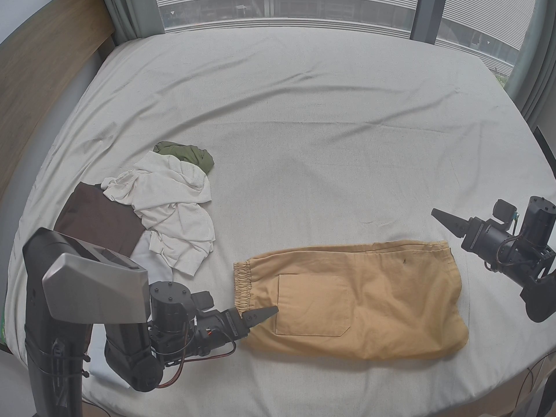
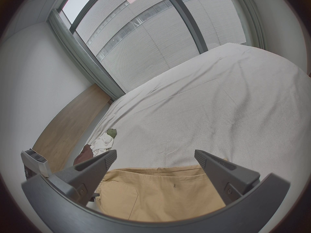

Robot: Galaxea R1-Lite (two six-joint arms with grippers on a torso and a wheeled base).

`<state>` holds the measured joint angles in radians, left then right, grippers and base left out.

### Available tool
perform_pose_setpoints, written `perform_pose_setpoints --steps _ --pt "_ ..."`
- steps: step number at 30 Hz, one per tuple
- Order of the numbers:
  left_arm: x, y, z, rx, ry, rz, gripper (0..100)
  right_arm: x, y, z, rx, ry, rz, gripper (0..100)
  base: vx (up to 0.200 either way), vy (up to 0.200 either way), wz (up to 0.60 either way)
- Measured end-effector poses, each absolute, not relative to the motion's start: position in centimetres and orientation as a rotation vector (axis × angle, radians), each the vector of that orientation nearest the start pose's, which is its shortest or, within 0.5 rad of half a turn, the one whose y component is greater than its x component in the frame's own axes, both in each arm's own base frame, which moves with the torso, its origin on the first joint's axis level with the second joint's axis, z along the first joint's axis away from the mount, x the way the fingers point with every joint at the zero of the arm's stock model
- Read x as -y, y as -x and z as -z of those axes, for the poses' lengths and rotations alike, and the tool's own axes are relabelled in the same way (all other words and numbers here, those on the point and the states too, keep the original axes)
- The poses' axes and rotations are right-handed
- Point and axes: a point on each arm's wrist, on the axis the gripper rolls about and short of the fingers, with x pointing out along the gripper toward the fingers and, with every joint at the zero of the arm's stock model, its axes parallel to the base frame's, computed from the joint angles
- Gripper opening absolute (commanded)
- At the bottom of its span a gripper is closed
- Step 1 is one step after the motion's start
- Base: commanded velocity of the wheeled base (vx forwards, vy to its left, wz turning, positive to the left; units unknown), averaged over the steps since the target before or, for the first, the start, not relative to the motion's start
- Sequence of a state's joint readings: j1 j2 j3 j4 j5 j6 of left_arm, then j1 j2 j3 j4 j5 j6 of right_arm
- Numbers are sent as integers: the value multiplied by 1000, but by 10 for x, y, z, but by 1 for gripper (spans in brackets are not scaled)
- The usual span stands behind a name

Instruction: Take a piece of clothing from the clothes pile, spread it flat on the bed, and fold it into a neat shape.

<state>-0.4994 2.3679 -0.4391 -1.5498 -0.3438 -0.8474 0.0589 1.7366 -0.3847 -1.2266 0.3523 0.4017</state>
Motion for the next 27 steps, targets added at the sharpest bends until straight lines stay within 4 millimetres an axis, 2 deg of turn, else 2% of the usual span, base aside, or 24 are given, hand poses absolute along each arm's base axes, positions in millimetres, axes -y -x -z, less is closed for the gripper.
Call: perform_pose_setpoints --steps 4,6,13,26,27 --pt "161 -280 11 -711 832 608 100 -25 -260 -129 -210 -413 -385 100 0 0 0" --pt "162 -282 1 -697 890 611 100 -25 -260 -128 -211 -413 -387 100 0 0 0" --pt "162 -283 -13 -675 939 626 100 -26 -259 -128 -213 -412 -390 100 0 0 0" --pt "160 -279 -7 -697 931 602 100 -27 -259 -128 -216 -412 -395 100 0 0 0" --pt "160 -279 -5 -701 928 599 0 -28 -259 -127 -217 -412 -397 100 0 0 0"
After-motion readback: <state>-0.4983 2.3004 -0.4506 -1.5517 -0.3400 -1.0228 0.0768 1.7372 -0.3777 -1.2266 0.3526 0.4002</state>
